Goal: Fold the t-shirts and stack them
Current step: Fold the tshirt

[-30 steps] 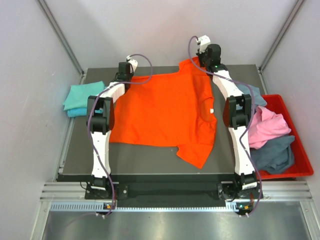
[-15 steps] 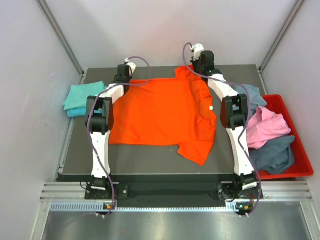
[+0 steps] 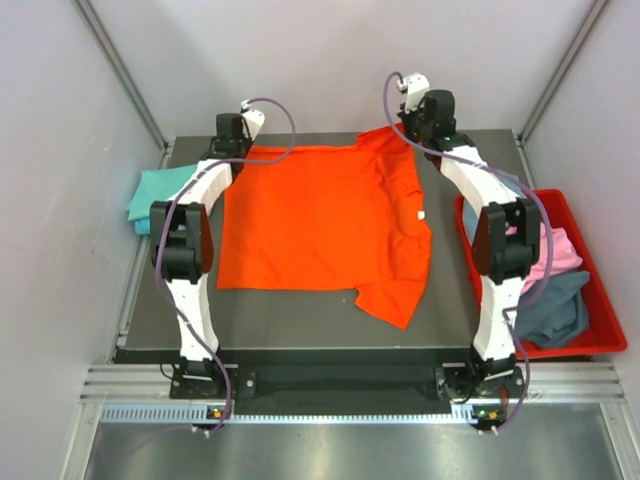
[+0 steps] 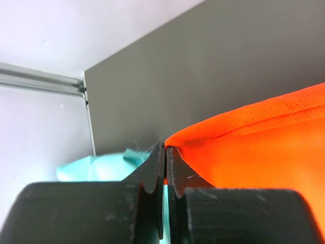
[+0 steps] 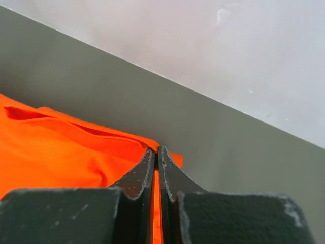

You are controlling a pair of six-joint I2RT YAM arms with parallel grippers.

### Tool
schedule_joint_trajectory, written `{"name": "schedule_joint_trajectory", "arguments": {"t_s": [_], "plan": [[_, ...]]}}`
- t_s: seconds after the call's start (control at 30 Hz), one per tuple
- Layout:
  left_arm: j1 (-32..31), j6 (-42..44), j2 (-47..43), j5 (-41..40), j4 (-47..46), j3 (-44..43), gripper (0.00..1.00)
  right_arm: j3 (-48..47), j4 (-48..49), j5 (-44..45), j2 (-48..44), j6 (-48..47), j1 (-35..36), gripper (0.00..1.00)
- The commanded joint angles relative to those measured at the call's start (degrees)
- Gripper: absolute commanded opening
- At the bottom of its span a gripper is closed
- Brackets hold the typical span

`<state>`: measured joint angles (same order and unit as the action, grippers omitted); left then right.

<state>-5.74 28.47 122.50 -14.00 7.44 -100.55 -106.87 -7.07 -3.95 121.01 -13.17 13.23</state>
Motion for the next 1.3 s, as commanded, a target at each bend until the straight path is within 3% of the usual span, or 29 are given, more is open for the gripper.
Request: {"name": "schedule_joint_trajectory", "arguments": {"t_s": [0.0,0.37,0.73,1.27], "plan": [[1.3,1.6,-5.7,3.4,3.6,2.5,0.0,3.2,0.7,-1.4,-6.7,-0.6,-0.1,0.0],[1.3,1.6,-15.3,6.7,8.7,14.1,0.0,17.4,-4.5,-3.6,-19.8,0.2,0.4,0.0],[1.3,0.4,-20.0,7.8,11.8,19.8,0.0,30.1,-6.6,-4.7,-29.3,2.1,2.3,0.0],[1.3,-4.4,-20.7,9.0,18.1,23.1,0.0,38.4,-6.6,-5.5,-31.4,2.4,3.5,0.0]]}}
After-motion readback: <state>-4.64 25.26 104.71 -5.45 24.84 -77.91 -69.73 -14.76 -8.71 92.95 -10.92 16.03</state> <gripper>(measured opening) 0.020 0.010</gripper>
